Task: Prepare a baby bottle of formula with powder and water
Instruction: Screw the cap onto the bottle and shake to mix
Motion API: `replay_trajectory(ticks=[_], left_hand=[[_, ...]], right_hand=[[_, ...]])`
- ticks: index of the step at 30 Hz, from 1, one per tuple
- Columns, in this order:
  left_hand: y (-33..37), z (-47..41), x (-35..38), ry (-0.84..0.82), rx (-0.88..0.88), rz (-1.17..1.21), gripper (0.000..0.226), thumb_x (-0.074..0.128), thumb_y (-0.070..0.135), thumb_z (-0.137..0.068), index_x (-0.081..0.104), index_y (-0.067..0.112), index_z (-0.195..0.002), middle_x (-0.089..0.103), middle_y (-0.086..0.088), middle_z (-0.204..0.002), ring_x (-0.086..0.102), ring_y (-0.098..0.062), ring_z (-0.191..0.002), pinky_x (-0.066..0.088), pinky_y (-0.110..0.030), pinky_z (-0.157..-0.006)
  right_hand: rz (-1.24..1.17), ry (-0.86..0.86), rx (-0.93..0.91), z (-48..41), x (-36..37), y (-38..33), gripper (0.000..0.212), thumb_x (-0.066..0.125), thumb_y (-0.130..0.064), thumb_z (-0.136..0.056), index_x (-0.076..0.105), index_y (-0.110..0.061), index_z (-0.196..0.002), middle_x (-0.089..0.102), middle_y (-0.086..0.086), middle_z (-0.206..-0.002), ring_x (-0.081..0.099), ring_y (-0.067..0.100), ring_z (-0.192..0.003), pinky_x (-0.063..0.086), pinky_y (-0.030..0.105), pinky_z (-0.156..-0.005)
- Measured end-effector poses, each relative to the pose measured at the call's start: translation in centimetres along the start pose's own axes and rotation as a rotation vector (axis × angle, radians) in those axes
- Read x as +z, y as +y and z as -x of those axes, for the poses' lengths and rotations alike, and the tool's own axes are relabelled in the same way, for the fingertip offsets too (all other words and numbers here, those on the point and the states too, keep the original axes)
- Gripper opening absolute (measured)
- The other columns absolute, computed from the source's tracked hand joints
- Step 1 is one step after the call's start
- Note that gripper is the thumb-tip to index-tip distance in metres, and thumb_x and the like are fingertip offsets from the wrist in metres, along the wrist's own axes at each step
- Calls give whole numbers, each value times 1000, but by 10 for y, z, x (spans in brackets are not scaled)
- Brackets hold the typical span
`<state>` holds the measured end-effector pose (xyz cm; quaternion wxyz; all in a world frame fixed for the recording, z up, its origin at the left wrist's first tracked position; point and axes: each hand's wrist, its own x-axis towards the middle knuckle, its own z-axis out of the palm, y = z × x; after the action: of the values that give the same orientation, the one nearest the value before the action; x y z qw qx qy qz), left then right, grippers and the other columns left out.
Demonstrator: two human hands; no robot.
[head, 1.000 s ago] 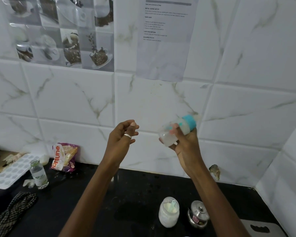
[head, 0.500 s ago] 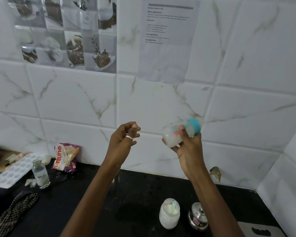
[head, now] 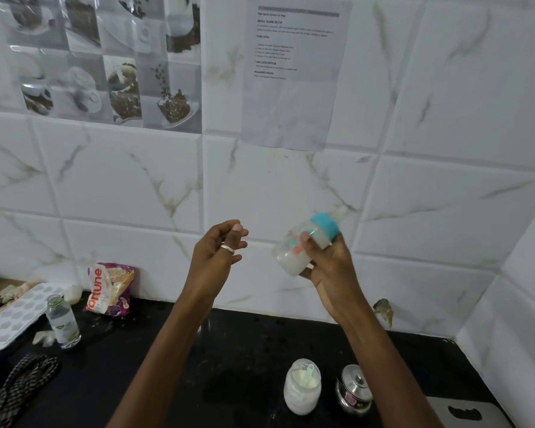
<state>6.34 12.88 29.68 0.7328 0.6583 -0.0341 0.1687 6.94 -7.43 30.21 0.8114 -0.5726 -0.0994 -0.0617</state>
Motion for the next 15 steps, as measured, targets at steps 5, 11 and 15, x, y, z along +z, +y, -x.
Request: replay_trajectory(ticks=[5,11,15], left_hand=[[-1,-4,0,1,-3,3,17,57,38,-103,67,32,-116,76,10,-108,73,-3,-96,59,-30,-88],[-4,-6,-2,4,-2,3,22,57,38,-104,67,28,-121,76,9,-110,73,-5,-99,59,-27,-87],[-4,-10,-2,17,-4,0,24,57,40,-103,66,28,-122,76,11,-109,73,-4,-98,60,-28,-88]], right_hand=[[145,-11,3,-2,5,5,63,83,-40,-77,50,-30,-131,60,15,-132,66,31,-119,61,51,-89],[-115,112,-28,-10,5,7,71,77,-34,-82,46,-21,-144,60,15,-134,65,31,-123,58,59,-93],[189,-39,28,-11,4,14,69,83,-45,-80,47,-28,-137,59,16,-136,64,31,-122,60,52,-92]])
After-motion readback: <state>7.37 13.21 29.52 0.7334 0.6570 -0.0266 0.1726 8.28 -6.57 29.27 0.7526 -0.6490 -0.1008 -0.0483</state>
